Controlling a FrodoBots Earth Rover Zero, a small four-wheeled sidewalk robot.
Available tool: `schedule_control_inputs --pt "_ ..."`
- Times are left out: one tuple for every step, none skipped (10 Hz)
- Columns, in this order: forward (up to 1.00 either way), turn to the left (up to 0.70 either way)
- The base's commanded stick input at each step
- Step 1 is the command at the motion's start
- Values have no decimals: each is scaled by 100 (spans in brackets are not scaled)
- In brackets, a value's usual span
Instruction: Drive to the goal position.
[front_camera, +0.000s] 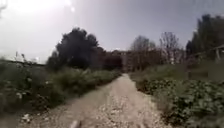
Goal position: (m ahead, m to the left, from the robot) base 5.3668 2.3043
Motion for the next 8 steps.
schedule_control_inputs --pt "100 0" --pt "100 0" --pt "100 0" --pt "100 0" --pt "100 0" --pt "100 0" --pt "100 0" --pt "100 0"
